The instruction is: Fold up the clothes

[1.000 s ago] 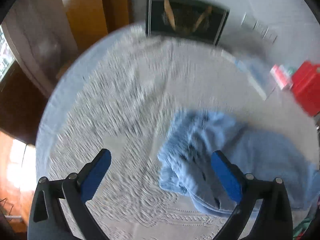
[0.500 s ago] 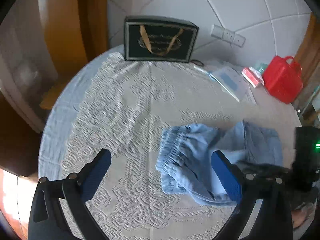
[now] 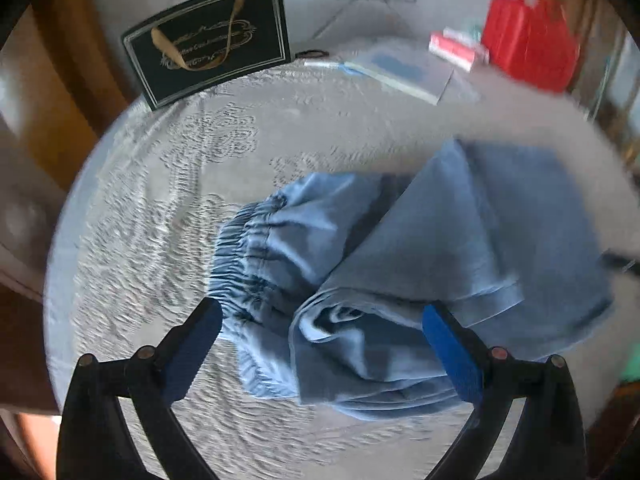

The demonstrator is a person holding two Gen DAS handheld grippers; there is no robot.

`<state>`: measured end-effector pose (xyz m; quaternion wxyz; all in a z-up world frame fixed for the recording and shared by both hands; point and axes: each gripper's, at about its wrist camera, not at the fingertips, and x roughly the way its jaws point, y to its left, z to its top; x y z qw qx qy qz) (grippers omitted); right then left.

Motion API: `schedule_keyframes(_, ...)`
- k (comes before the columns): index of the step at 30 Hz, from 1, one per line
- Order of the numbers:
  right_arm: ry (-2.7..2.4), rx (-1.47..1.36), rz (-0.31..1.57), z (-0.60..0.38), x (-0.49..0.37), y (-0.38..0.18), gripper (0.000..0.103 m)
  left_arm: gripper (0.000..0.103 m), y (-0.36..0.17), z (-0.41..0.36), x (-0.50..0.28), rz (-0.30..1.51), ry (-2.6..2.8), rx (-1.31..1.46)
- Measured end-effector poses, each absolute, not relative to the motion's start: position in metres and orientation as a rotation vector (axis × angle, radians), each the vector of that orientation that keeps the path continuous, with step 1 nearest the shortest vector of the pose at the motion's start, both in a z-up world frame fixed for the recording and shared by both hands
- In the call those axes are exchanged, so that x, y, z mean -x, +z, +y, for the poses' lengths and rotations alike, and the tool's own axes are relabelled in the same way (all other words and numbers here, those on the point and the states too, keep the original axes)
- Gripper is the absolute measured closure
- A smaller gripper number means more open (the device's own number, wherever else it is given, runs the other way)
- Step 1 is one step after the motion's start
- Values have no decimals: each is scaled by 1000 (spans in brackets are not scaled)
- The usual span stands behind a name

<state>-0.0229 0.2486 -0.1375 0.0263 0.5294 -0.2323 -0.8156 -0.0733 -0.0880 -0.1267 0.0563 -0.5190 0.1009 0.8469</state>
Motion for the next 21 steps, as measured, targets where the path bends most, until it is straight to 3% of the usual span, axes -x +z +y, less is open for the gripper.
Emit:
schedule_keyframes(4, -2451, -1665, -749, 261, 23, -147, 63, 1, -148, -87, 75, 317, 2561, 1661)
schedule_keyframes(6, -2379, -1670, -738, 253, 32, -151, 60, 21, -157, -91, 77, 243, 2541, 1711)
schedule_keyframes(11, -2212, -1646, -638, 196, 75, -155, 53, 26, -154, -97, 78, 149, 2593, 1716)
schedule_keyframes(13, -2146, -1644, -595, 166, 97, -157, 48, 34, -152, -100, 77, 115, 2619, 1714)
schedule_keyframes(17, -2099, -1754, -394, 116, 130, -177, 48, 62, -155, -103, 77, 72, 2656, 1735)
schedule_keyframes(18, -2084, -1786, -338, 106, 135, -182, 61, 70, -153, -105, 76, 55, 2663, 1737)
schedule_keyframes(19, -2065, -1798, -293, 98, 139, -183, 93, 74, -147, -108, 73, 1, 2668, 1723)
schedule_keyframes(21, -2022, -1715, -285, 90, 143, -166, 96, 88, -130, -116, 63, -134, 2678, 1676)
